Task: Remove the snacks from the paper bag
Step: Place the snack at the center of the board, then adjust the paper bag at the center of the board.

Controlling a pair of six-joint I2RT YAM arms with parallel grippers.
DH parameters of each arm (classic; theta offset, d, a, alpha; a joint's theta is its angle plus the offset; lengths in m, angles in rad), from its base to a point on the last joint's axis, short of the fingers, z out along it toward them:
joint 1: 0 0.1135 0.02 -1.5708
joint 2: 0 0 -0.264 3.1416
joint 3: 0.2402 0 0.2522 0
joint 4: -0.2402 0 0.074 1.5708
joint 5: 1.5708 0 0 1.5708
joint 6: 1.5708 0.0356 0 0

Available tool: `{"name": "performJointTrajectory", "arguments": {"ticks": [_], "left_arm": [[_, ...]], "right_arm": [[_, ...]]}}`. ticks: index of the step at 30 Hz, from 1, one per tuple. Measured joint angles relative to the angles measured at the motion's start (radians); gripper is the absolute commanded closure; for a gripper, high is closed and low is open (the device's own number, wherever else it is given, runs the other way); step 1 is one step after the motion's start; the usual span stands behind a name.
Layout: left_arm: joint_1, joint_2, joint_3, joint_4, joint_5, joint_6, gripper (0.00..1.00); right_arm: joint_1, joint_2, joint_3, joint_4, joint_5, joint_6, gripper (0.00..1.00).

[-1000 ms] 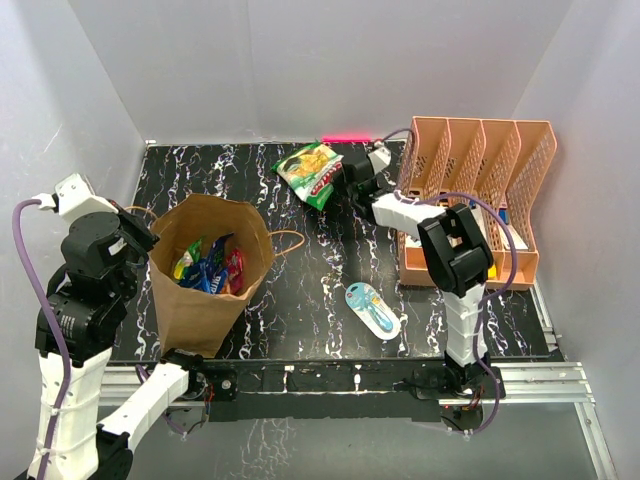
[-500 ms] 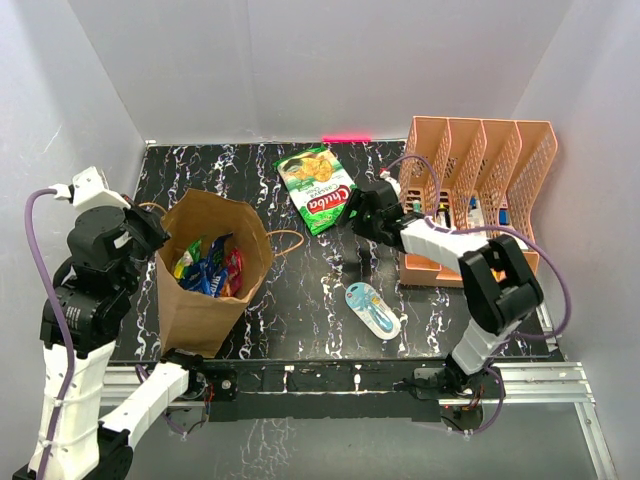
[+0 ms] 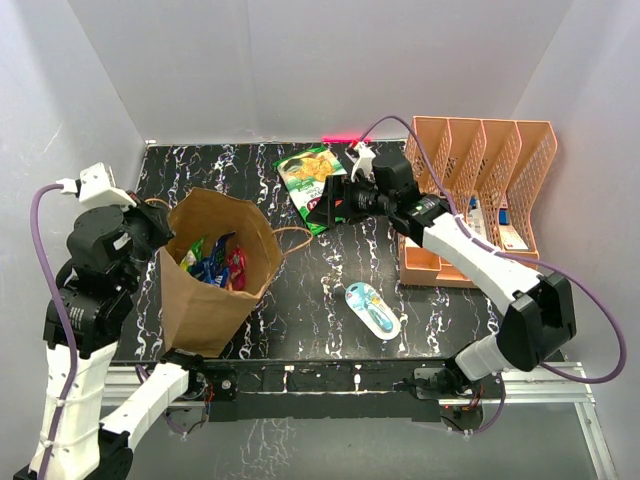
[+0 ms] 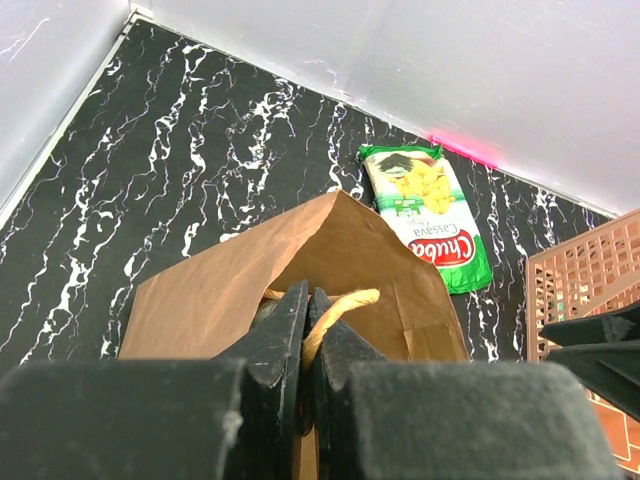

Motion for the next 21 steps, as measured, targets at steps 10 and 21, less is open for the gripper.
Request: {"name": "performJointTrajectory", "arguments": {"ticks": [10, 21], "left_arm": [[0.0, 0.065, 0.0, 0.066, -0.034, 0.001, 1.0], [-0.002, 0.1, -0.003, 0.098, -0.035, 0.031, 1.0]], "right_arm": [[0.06, -0.045, 0.024, 0.153, -0.164, 0.246, 0.09], [0.102, 0.029, 0.1, 0.115, -0.105, 0.249, 0.04]]}}
